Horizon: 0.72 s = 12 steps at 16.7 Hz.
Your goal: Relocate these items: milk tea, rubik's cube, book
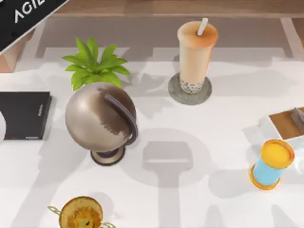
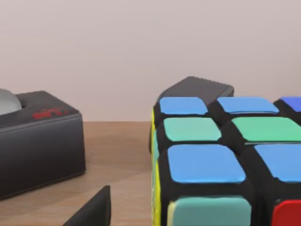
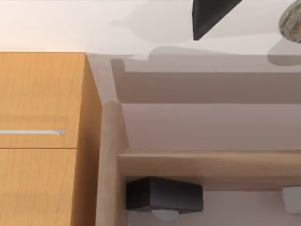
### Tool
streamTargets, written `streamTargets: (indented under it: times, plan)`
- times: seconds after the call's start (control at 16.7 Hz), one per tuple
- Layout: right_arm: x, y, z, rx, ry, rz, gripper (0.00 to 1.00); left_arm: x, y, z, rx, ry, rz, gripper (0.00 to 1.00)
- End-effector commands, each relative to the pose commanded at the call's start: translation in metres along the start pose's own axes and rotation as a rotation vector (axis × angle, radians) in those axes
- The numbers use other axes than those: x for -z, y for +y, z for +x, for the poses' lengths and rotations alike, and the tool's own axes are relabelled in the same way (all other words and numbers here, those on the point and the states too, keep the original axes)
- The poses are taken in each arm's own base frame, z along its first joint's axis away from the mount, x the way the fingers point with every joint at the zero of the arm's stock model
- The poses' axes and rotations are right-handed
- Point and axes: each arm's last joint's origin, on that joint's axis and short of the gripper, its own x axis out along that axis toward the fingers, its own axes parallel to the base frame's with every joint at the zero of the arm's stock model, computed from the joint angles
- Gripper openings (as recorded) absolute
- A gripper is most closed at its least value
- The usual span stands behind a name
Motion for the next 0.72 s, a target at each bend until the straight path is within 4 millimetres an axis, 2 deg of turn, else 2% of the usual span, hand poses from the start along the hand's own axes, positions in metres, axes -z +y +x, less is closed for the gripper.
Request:
streamTargets:
  times: [0.42, 0.72]
  plan:
    - [0.003, 0.0, -0.02, -0.001, 0.013, 0.0, 1.0, 0.0, 0.0, 0.0, 0.0, 0.0, 0.0, 1.0]
    - [0.003, 0.0, -0.022, -0.001, 0.011, 0.0, 1.0, 0.0, 0.0, 0.0, 0.0, 0.0, 0.0, 1.0]
